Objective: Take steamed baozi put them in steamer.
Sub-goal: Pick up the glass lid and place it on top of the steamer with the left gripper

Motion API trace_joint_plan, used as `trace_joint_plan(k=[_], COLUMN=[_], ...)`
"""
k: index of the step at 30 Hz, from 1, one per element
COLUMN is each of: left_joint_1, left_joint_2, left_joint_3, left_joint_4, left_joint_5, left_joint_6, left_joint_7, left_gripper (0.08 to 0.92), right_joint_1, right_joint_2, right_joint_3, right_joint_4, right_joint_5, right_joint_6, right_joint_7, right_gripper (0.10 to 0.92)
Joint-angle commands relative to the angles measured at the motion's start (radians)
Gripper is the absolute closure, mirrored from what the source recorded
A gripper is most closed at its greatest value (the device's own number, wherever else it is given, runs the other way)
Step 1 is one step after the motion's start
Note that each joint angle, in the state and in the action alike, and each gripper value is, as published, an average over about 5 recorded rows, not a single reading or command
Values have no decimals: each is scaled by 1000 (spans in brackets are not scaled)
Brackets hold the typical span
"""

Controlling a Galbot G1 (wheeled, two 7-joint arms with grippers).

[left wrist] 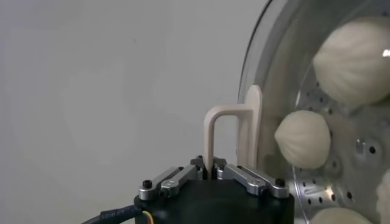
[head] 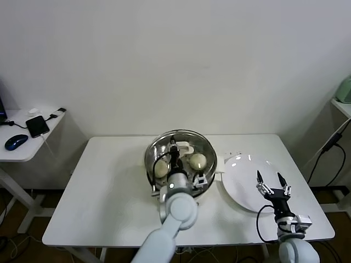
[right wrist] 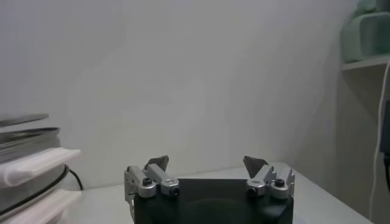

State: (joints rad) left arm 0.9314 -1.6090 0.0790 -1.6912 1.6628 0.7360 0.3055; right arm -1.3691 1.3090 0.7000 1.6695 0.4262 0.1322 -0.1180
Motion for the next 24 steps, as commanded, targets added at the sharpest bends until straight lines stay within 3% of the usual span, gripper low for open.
trace_joint_plan(k=[1, 24], left_joint_1=[-4, -13], left_joint_2=[-49, -49], left_joint_3=[10, 34], left_joint_4=[45, 39], left_joint_5=[52, 49], left_joint_6=[49, 49], left_joint_7=[-7, 16], left_gripper=[840, 840], right_joint_1=[3, 5], right_joint_2=[1, 15], right_joint_3=[-1, -3], right_joint_4=[-1, -6], right_joint_5=[-1, -6], right_joint_6=[0, 3], right_joint_7=[1, 1], right_gripper=[203, 203])
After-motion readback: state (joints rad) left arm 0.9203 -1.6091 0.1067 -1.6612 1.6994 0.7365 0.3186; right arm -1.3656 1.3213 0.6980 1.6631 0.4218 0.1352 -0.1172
